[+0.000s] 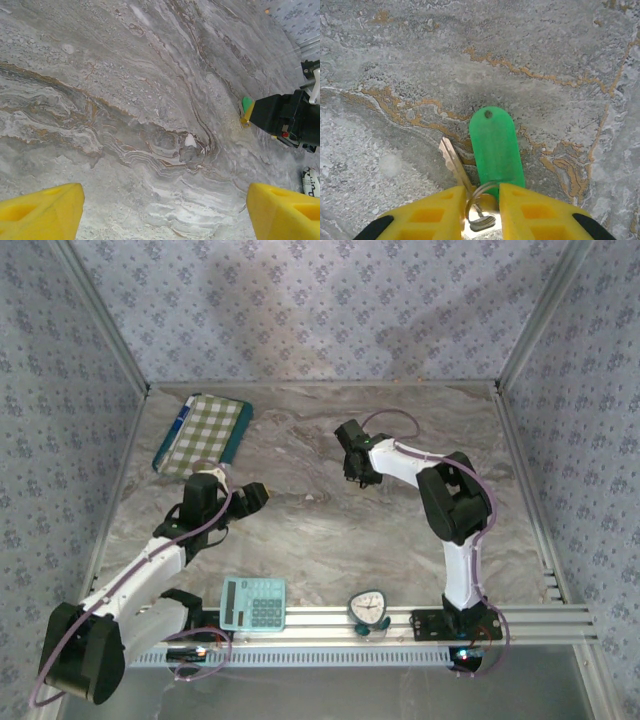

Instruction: Remove the keys from the keyring

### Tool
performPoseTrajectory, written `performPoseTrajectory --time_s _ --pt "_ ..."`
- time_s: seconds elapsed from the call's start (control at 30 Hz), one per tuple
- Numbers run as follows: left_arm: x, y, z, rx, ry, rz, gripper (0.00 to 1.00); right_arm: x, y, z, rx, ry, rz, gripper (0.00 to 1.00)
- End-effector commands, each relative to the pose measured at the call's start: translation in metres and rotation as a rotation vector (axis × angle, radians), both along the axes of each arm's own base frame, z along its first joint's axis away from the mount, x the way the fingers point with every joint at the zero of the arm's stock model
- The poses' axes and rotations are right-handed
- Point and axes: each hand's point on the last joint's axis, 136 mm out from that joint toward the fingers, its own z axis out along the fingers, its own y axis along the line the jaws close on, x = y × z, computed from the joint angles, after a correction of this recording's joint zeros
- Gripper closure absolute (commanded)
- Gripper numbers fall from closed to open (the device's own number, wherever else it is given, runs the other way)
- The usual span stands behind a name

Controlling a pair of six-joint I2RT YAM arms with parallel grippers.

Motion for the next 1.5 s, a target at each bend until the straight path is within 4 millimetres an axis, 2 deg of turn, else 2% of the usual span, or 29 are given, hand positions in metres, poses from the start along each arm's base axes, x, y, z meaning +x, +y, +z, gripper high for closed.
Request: performPoseTrajectory --time_s 0.0,0.23,0.37,0.47,0.63,0.73,0.87,1.07,1.2,1.33,1.4,1.47 --pt "-0.003 0.002 -0.003 0.002 0.003 0.009 0.15 -0.005 -0.013 0.015 -0.009 -0.027 -0.037 0.81" --pt "-0.003 0.001 -0.002 -0.001 -0.003 0.009 0.15 -0.009 -0.019 0.016 -0.016 -0.026 -0.039 0.92" --pt "-0.004 0.001 -0.001 -0.006 -0.001 0.010 0.15 -0.010 -0.021 0.025 -0.020 -0.042 -0.025 0.97" --pt "-0.003 0.001 0.003 -0.009 -0.008 0.009 0.15 -0.013 -0.018 0.040 -0.003 -0.058 0.013 0.98" --pt "0.002 -0.005 0.025 -0.017 -0.046 -0.019 0.14 -0.022 -0.001 0.089 0.076 -0.104 0.215 1.00" --pt "0.008 -0.010 0.047 -0.016 -0.083 -0.047 0.14 -0.029 0.009 0.118 0.124 -0.112 0.334 1.00" --pt "0.018 -0.024 0.084 -0.029 -0.140 -0.121 0.14 -0.039 0.026 0.167 0.236 -0.177 0.494 1.00" --pt "0.021 -0.062 0.153 -0.111 -0.265 -0.345 0.29 -0.061 0.045 0.237 0.393 -0.282 0.700 1.00" --pt "0.014 -0.082 0.201 -0.164 -0.384 -0.509 0.37 -0.079 0.055 0.274 0.458 -0.337 0.835 1.00" --pt "-0.001 -0.095 0.233 -0.206 -0.479 -0.651 0.42 -0.098 0.065 0.300 0.534 -0.363 0.950 1.00" --pt "-0.013 -0.103 0.246 -0.231 -0.520 -0.737 0.51 -0.107 0.069 0.311 0.575 -0.379 0.995 1.00" --pt "-0.024 -0.111 0.256 -0.239 -0.548 -0.812 0.53 -0.114 0.073 0.320 0.610 -0.388 1.034 1.00"
